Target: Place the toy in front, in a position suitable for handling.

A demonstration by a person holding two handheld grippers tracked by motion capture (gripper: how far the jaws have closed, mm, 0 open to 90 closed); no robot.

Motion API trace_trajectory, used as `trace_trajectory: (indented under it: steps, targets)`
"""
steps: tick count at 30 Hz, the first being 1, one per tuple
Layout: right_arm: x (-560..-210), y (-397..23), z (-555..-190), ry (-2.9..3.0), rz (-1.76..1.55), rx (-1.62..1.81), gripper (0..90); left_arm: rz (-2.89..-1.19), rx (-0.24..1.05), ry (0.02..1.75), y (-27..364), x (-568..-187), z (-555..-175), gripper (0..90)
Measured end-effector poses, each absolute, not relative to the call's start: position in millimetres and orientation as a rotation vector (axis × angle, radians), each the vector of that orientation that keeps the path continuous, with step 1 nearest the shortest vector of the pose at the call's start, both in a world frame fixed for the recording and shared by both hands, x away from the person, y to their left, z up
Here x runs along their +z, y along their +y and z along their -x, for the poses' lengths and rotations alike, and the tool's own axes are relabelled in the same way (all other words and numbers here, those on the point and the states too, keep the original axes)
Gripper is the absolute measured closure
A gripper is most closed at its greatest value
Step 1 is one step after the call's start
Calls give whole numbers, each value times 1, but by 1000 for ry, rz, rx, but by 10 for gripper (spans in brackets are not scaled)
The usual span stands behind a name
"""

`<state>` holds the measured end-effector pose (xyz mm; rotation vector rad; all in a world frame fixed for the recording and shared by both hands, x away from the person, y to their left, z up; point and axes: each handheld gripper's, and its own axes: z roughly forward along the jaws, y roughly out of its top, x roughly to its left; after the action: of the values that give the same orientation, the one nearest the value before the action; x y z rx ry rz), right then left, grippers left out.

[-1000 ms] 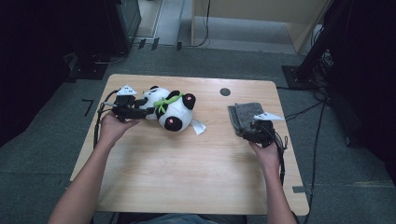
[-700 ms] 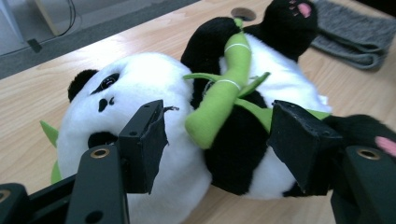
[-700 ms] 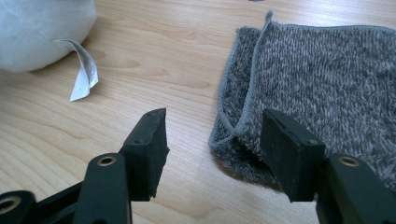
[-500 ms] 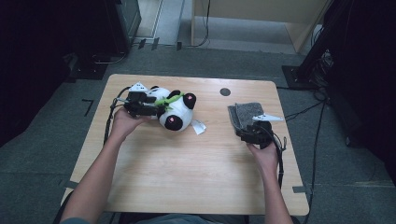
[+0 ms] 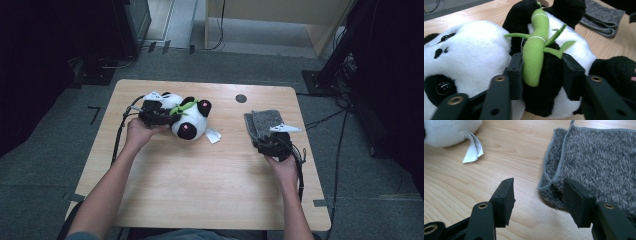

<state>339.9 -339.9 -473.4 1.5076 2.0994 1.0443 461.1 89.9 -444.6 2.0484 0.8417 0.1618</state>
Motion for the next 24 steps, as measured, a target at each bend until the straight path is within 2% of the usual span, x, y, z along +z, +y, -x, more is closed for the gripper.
trace_trajectory:
  steps: [5,9,19,21,24]
  targets:
    - [-475,-343,-340,2096,-1522,1028,439,-2029,187,876,89,-436,-456,685]
    - [-473,-348,-340,2068,-1514,1037,440,-1977,145,907,90,-427,-451,709]
    - [-468,-350,-345,2004,-1479,1064,441,-1966,148,916,75,-410,-414,711]
    - [-469,-351,-350,1989,-1478,1068,496,-1963,149,914,70,-409,-404,711]
    - [-470,-352,-353,1976,-1467,1053,488,-1961,129,917,62,-411,-389,710]
